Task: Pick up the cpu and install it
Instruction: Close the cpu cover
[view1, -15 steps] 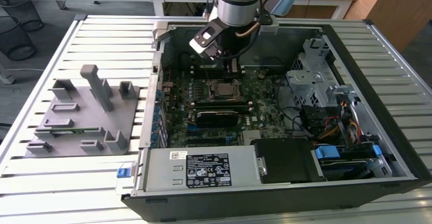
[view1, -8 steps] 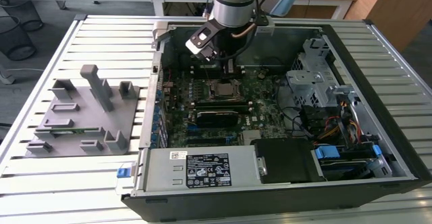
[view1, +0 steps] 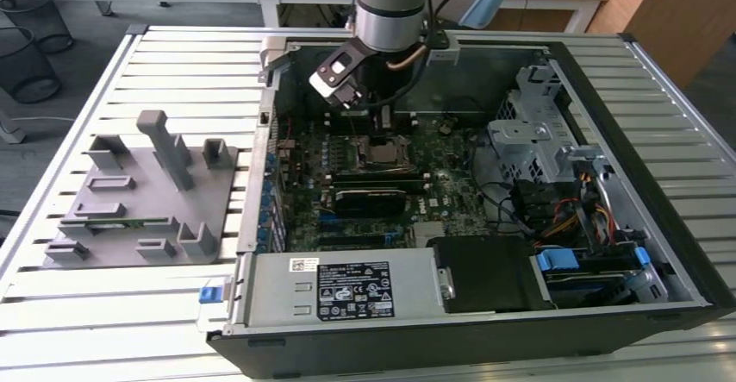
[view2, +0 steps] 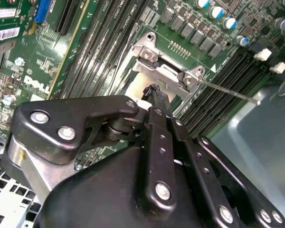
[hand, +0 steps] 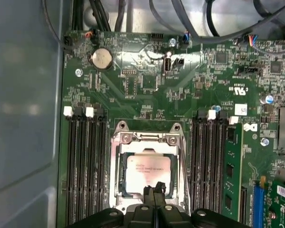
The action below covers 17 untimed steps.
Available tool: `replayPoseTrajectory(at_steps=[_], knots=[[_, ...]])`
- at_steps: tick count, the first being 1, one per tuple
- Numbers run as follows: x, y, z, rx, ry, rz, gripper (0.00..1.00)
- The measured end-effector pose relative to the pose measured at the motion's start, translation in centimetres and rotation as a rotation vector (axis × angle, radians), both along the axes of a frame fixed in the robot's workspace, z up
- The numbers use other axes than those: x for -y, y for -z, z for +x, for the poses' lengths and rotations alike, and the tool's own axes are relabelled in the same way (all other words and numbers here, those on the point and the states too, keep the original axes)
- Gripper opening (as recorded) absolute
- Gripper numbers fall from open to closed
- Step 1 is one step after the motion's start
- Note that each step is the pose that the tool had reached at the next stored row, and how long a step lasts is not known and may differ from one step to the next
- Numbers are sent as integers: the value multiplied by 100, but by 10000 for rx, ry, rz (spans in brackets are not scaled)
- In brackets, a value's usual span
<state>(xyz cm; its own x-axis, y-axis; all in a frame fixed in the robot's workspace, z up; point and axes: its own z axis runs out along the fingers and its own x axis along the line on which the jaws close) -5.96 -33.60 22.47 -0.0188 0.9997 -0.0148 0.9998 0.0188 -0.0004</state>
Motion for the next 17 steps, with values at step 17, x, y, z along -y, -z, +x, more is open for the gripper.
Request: replayPoseTrajectory(at_steps=[17], knots=[[0,156,-124,0,-1,0,11]])
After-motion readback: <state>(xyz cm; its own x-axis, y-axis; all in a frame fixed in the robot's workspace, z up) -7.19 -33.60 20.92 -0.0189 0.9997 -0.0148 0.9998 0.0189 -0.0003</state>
